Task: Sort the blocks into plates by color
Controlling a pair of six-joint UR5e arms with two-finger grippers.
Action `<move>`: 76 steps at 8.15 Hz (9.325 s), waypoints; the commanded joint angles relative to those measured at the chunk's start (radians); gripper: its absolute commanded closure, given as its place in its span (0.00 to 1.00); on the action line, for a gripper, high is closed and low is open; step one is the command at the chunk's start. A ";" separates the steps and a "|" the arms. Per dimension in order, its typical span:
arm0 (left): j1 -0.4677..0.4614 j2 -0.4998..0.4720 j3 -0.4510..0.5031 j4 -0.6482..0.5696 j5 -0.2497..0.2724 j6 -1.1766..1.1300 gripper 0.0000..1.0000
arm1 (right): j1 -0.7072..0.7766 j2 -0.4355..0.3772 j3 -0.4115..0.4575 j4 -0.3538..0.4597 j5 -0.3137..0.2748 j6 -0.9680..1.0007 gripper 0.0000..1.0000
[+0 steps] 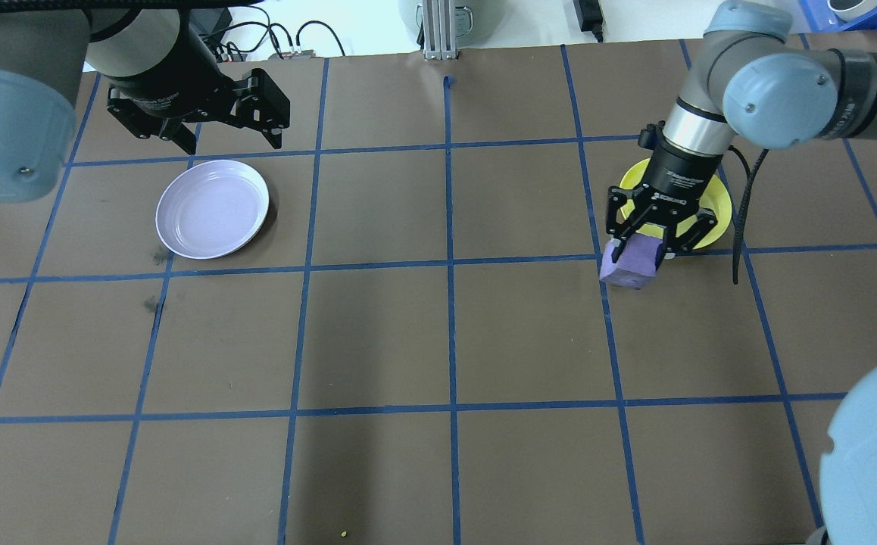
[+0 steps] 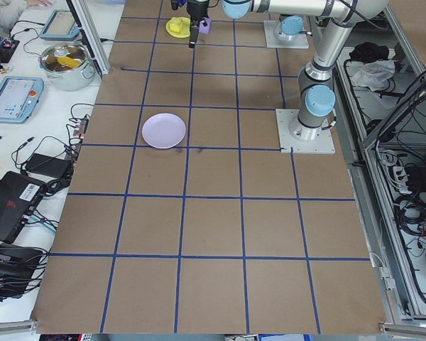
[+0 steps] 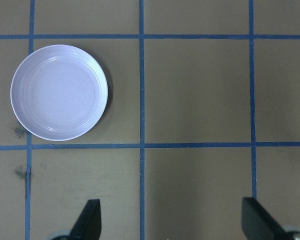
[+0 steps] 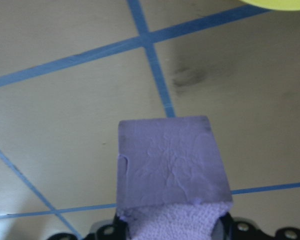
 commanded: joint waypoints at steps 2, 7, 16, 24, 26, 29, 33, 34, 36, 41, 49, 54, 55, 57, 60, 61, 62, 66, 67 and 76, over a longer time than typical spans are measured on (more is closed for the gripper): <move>0.000 0.007 -0.001 0.001 0.004 0.001 0.00 | 0.262 0.032 -0.057 -0.110 0.199 0.369 1.00; 0.023 0.014 -0.001 -0.019 0.012 0.003 0.00 | 0.504 0.167 -0.059 -0.384 0.256 0.781 1.00; 0.137 -0.021 -0.001 -0.011 -0.005 0.072 0.00 | 0.311 -0.051 -0.062 -0.263 0.112 0.503 0.00; -0.139 -0.254 -0.022 0.142 -0.071 -0.003 0.00 | 0.083 -0.270 -0.054 -0.100 -0.221 -0.084 0.00; -0.233 -0.275 -0.048 0.211 -0.066 -0.187 0.00 | 0.084 -0.341 -0.041 -0.071 -0.224 -0.121 0.00; -0.239 -0.245 -0.181 0.255 -0.066 -0.181 0.00 | 0.087 -0.352 -0.030 -0.081 -0.192 -0.109 0.00; -0.238 -0.350 -0.212 0.323 -0.068 -0.183 0.00 | 0.087 -0.367 -0.028 -0.087 -0.195 -0.120 0.00; -0.241 -0.393 -0.214 0.385 -0.066 -0.181 0.00 | 0.087 -0.367 -0.028 -0.083 -0.195 -0.118 0.00; -0.241 -0.407 -0.218 0.441 -0.065 -0.181 0.00 | 0.087 -0.370 -0.028 -0.071 -0.195 -0.118 0.00; -0.244 -0.421 -0.223 0.431 -0.065 -0.184 0.00 | 0.087 -0.375 -0.015 -0.072 -0.190 -0.120 0.00; -0.255 -0.420 -0.251 0.444 -0.068 -0.178 0.82 | 0.087 -0.364 -0.013 -0.084 -0.146 -0.137 0.00; -0.145 -0.357 -0.177 0.339 -0.069 -0.130 1.00 | 0.085 -0.364 -0.012 -0.083 -0.149 -0.137 0.00; -0.065 -0.333 -0.110 0.212 -0.066 -0.050 1.00 | 0.087 -0.364 -0.007 -0.084 -0.147 -0.137 0.00; 0.073 -0.299 -0.009 0.022 -0.010 0.079 1.00 | 0.085 -0.364 0.002 -0.087 -0.146 -0.135 0.00; 0.249 -0.303 0.010 -0.024 0.018 0.254 1.00 | 0.084 -0.364 0.002 -0.088 -0.149 -0.137 0.00; 0.305 -0.334 0.012 -0.008 0.047 0.261 1.00 | 0.085 -0.364 0.002 -0.088 -0.144 -0.135 0.00; 0.322 -0.382 0.019 0.034 0.049 0.285 1.00 | 0.084 -0.364 0.002 -0.088 -0.152 -0.137 0.00; 0.315 -0.545 0.151 0.092 0.038 0.299 1.00 | 0.082 -0.364 0.008 -0.089 -0.153 -0.135 0.00; 0.313 -0.562 0.151 0.102 0.036 0.299 1.00 | 0.082 -0.364 0.008 -0.089 -0.152 -0.135 0.00; 0.315 -0.579 0.153 0.110 0.035 0.278 0.00 | 0.082 -0.362 0.008 -0.091 -0.146 -0.135 0.00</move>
